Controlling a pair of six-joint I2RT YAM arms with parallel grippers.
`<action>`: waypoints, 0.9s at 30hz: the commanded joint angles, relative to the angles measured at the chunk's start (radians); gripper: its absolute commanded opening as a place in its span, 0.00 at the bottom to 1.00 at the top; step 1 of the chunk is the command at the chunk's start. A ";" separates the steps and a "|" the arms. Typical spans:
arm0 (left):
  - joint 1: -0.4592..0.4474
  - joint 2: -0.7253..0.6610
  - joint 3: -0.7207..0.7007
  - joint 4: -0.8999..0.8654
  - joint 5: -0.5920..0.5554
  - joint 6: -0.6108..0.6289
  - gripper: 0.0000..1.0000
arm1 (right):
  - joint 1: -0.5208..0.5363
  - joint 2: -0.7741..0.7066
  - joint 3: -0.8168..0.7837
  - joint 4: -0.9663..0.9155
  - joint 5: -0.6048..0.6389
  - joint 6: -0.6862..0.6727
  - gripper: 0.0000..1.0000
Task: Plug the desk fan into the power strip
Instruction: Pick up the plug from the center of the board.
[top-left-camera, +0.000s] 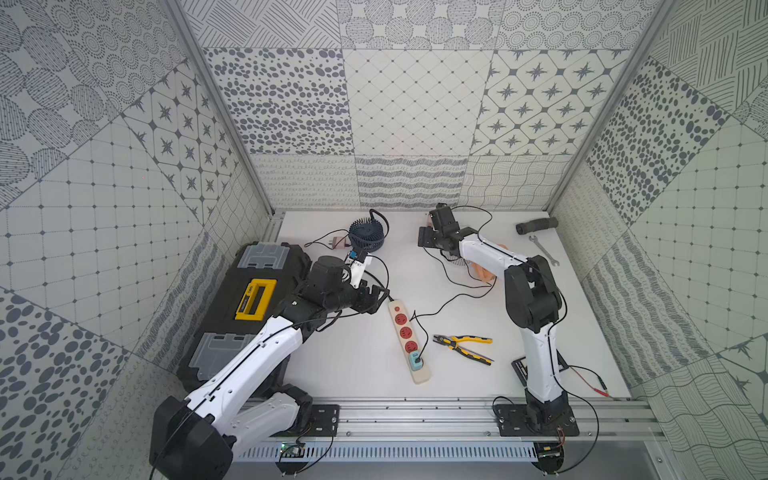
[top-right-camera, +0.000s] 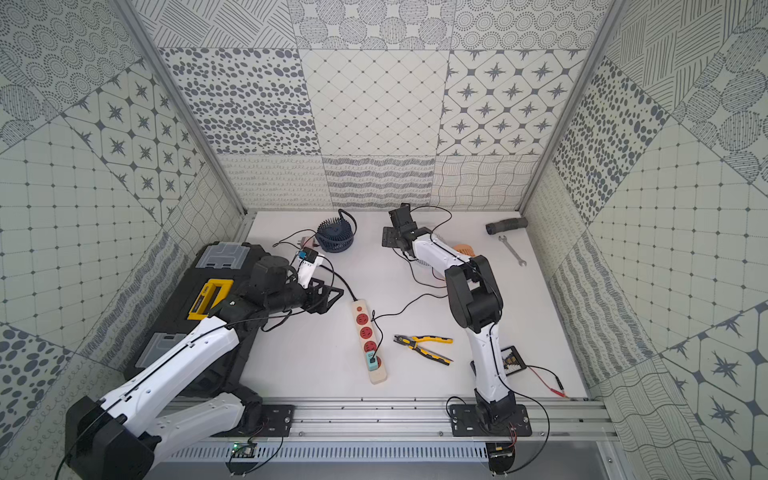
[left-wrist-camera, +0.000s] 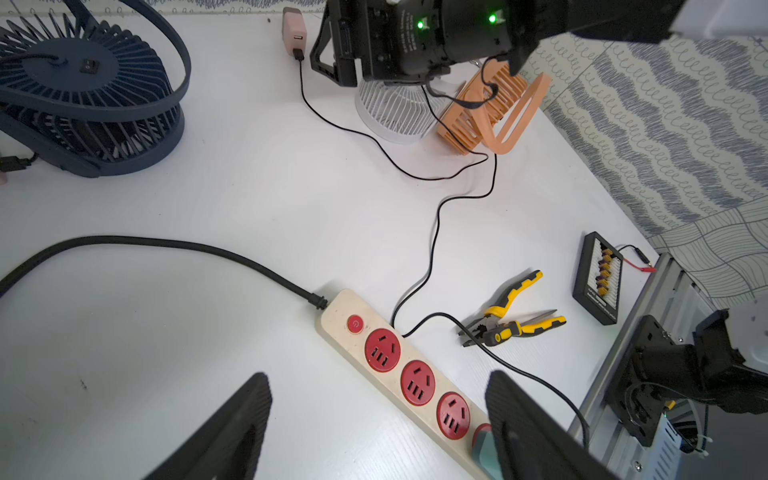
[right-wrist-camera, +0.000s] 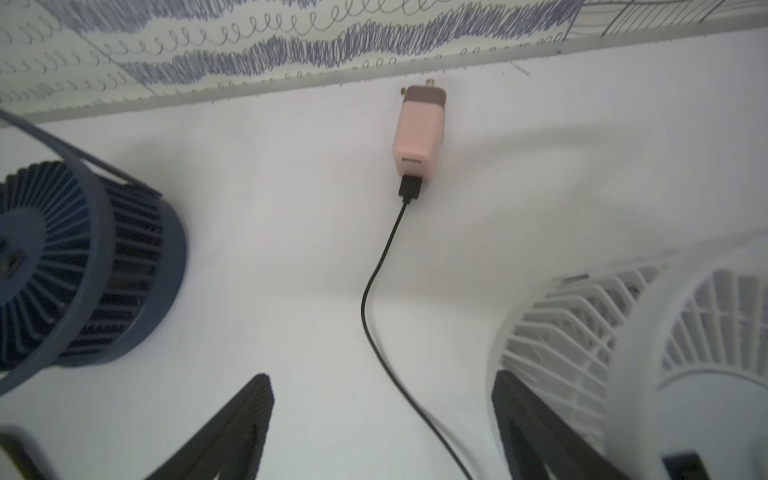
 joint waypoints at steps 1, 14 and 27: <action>0.009 -0.003 0.000 0.035 0.032 0.053 0.84 | -0.018 0.071 0.097 0.037 0.073 0.041 0.86; 0.011 -0.002 0.002 0.036 0.025 0.047 0.84 | -0.046 0.357 0.445 -0.035 0.074 0.062 0.75; 0.016 -0.028 0.000 0.030 0.025 0.040 0.85 | -0.076 0.506 0.723 -0.152 0.079 0.150 0.61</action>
